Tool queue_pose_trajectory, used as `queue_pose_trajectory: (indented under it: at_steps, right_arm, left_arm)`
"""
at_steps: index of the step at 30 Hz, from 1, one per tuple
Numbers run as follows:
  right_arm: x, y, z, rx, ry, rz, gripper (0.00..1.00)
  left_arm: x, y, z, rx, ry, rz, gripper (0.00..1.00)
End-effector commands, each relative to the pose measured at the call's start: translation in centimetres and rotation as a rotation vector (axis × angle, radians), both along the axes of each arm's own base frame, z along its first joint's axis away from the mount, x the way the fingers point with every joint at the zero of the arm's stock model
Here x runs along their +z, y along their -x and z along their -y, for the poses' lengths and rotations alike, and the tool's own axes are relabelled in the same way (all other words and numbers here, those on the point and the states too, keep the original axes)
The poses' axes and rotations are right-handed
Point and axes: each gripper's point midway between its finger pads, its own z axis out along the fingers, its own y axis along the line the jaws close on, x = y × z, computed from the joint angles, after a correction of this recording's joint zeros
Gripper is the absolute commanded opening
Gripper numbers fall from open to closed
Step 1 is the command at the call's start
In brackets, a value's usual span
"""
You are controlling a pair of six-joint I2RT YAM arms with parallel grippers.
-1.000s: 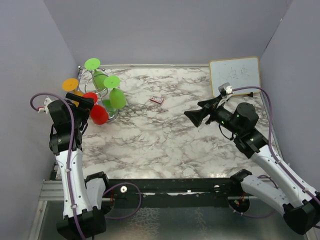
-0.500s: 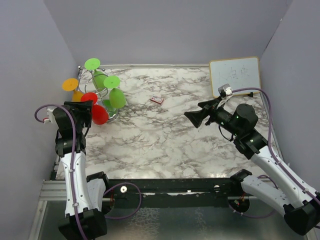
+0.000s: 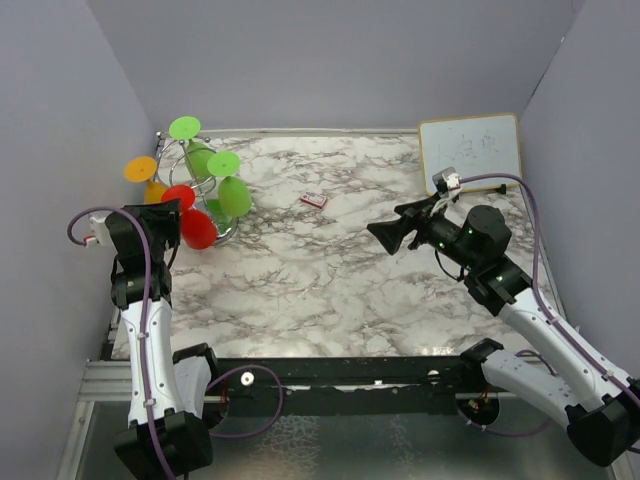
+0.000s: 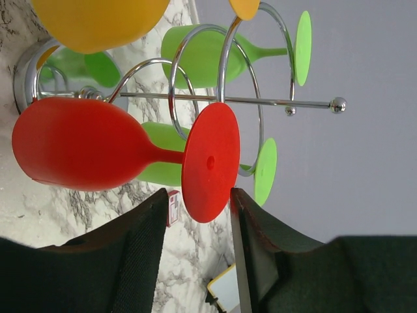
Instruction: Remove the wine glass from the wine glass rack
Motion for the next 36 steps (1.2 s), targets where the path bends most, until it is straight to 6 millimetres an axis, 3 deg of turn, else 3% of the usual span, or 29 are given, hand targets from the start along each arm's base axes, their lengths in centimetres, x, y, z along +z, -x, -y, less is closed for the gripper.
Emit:
queue_pose_trajectory:
  at_steps: [1,28,36]
  right_arm:
    - [0.2,-0.5,0.1,-0.020,0.006,0.020,1.00]
    - [0.3,-0.4,0.4,-0.032,0.008,0.021,1.00]
    - [0.4,-0.4,0.3,-0.028,0.006,0.014,1.00]
  left_arm:
    - [0.0,-0.4,-0.4,0.027,0.033,0.020,0.41]
    - [0.0,-0.4,-0.2,0.029,0.063,0.028,0.07]
    - [2.0,0.3,0.0,0.036,0.078,0.063,0.01]
